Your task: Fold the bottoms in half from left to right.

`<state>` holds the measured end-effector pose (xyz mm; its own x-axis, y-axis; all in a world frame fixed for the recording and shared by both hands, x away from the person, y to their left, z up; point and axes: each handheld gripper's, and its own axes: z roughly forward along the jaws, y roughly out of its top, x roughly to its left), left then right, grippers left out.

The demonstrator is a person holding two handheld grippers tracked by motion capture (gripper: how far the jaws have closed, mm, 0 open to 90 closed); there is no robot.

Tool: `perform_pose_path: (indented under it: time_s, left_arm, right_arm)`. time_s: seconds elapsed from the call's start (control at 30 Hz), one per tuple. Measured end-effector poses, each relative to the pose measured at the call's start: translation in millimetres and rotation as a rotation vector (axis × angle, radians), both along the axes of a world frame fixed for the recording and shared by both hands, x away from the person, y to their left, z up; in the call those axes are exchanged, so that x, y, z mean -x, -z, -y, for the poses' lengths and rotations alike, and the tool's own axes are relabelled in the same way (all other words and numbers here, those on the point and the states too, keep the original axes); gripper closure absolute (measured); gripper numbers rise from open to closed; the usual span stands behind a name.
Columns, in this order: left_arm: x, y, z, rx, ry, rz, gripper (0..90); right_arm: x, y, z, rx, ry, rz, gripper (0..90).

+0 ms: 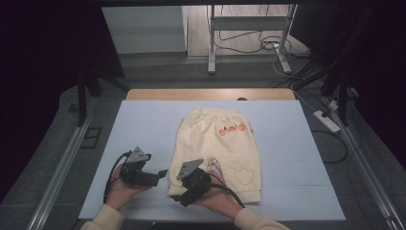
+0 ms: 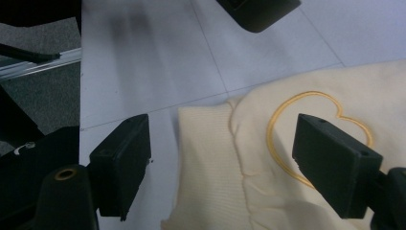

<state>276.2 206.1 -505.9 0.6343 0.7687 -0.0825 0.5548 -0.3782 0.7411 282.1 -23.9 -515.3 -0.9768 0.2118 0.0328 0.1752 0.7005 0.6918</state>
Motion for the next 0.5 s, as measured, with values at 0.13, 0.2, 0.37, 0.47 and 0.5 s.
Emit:
perform_pose_path:
  time_s: [0.13,0.2,0.37,0.47,0.5]
  left_arm:
    - [0.1,0.0,-0.1,-0.001,0.001,0.0,10.5]
    - [0.1,0.0,-0.2,-0.001,0.001,0.0,10.5]
    - [0.0,0.1,-0.2,-0.001,0.001,0.0,10.6]
    - [0.0,0.1,-0.3,0.0,0.0,-0.001,10.6]
    - [0.0,0.1,-0.4,0.0,0.0,-0.001,10.6]
  right_arm:
    - [2.1,3.7,-4.0,0.027,-0.009,0.004,23.6]
    - [3.1,6.3,-6.1,0.037,-0.013,0.006,24.6]
    - [5.8,10.1,-9.8,0.077,-0.023,0.034,29.5]
    - [7.6,11.8,-11.0,0.091,-0.019,0.05,30.9]
    - [8.0,12.6,-11.4,0.098,-0.023,0.064,32.1]
